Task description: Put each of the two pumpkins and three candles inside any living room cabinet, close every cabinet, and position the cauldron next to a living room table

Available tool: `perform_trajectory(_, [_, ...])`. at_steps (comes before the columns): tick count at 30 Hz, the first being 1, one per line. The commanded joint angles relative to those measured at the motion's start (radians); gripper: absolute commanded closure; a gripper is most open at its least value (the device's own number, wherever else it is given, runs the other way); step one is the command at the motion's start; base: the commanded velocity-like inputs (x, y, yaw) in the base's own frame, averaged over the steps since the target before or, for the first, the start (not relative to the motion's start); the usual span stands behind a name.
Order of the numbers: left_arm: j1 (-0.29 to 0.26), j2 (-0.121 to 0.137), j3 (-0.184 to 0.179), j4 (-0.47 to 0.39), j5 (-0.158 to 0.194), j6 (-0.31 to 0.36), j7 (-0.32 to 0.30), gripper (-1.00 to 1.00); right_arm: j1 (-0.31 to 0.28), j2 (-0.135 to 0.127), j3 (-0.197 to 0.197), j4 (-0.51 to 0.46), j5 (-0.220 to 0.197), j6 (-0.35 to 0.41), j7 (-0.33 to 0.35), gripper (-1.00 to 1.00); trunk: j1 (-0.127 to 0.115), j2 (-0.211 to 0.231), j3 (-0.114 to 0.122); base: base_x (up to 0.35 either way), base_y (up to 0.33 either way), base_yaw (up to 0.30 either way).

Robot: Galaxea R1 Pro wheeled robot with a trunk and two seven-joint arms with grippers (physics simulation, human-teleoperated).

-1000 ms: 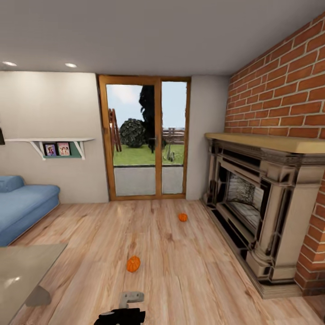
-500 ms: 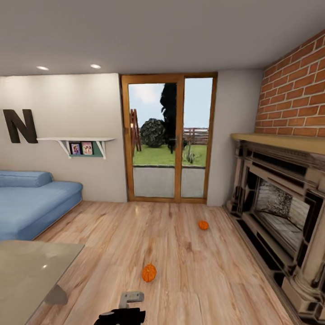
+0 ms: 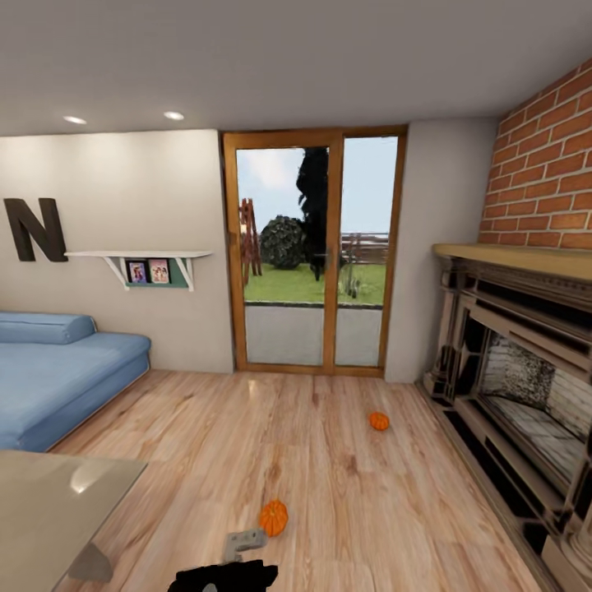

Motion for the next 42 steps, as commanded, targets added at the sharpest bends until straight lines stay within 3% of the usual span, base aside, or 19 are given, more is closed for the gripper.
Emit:
perform_trajectory(1, [-0.009,0.003,-0.002,0.014,0.033,0.002,-0.024,-1.00,-0.001,0.000,-0.003,0.001,0.000,-0.002,0.005,-1.00,0.000,-0.001,-0.001,0.098,0.000,0.001])
perform_trajectory(3, [-0.056,0.010,0.021,0.082,0.099,0.001,-0.159,-1.00,-0.001,0.001,-0.003,0.001,0.000,-0.002,0.005,-1.00,0.000,-0.001,-0.001,0.051,0.000,0.001])
perform_trajectory(4, [-0.077,0.013,0.052,0.129,0.119,-0.001,-0.231,-1.00,-0.001,0.001,-0.003,0.001,0.000,-0.002,0.005,-1.00,0.000,-0.001,-0.001,0.026,0.000,0.000])
perform_trajectory(7, [-0.108,0.030,0.199,0.273,0.138,-0.064,-0.450,-1.00,-0.001,0.000,-0.003,0.001,0.000,-0.002,0.005,-1.00,0.000,-0.001,-0.001,0.011,0.000,0.000])
perform_trajectory(10, [-0.115,0.049,0.261,0.347,0.143,-0.122,-0.579,-1.00,-0.001,-0.001,-0.003,-0.001,0.001,-0.003,0.012,-1.00,0.000,-0.001,-0.001,0.004,0.000,0.000])
perform_trajectory(11, [-0.116,0.051,0.267,0.362,0.143,-0.136,-0.594,-1.00,-0.001,-0.001,-0.004,-0.002,0.001,-0.003,0.015,-1.00,0.000,-0.001,-0.001,0.002,0.000,0.000])
perform_trajectory(12, [-0.117,0.055,0.281,0.410,0.148,-0.196,-0.626,-1.00,-0.001,-0.004,-0.007,-0.009,0.000,-0.004,0.037,-1.00,0.000,-0.001,-0.001,0.000,0.000,0.000])
perform_trajectory(18, [-0.118,0.060,0.295,0.480,0.155,-0.277,-0.710,-1.00,-0.002,-0.013,-0.012,-0.101,-0.006,0.021,0.158,-1.00,0.000,-0.001,-0.001,0.000,0.000,0.000])
perform_trajectory(21, [-0.119,0.061,0.309,0.507,0.157,-0.287,-0.733,-1.00,-0.002,-0.014,-0.021,-0.223,-0.009,0.152,0.191,-1.00,0.000,-0.001,-0.001,0.000,0.000,0.000])
perform_trajectory(25, [-0.150,0.062,0.322,0.594,0.160,-0.286,-0.743,-1.00,-0.004,-0.014,-0.025,-0.357,-0.011,0.267,0.177,-1.00,0.000,-0.001,-0.001,0.000,0.000,0.000])
perform_trajectory(28, [-0.181,0.063,0.324,0.671,0.161,-0.280,-0.746,-1.00,-0.011,-0.016,-0.027,-0.424,-0.014,0.301,0.173,-1.00,0.000,-0.001,-0.001,0.000,0.000,0.000])
perform_trajectory(33, [-0.204,0.064,0.325,0.697,0.161,-0.238,-0.746,-1.00,-0.010,-0.016,-0.047,-0.565,-0.010,0.398,0.142,-1.00,0.000,-0.001,-0.001,0.000,0.000,0.000])
perform_trajectory(37, [-0.216,0.064,0.325,0.700,0.161,-0.209,-0.775,-1.00,-0.008,-0.016,-0.073,-0.596,-0.006,0.427,0.112,-1.00,0.000,-0.001,-0.001,0.000,0.000,0.000])
perform_trajectory(42, [-0.219,0.064,0.326,0.702,0.160,-0.208,-0.836,-1.00,-0.007,-0.015,-0.079,-0.610,-0.004,0.435,0.104,-1.00,0.000,-0.001,-0.001,0.000,0.000,0.000])
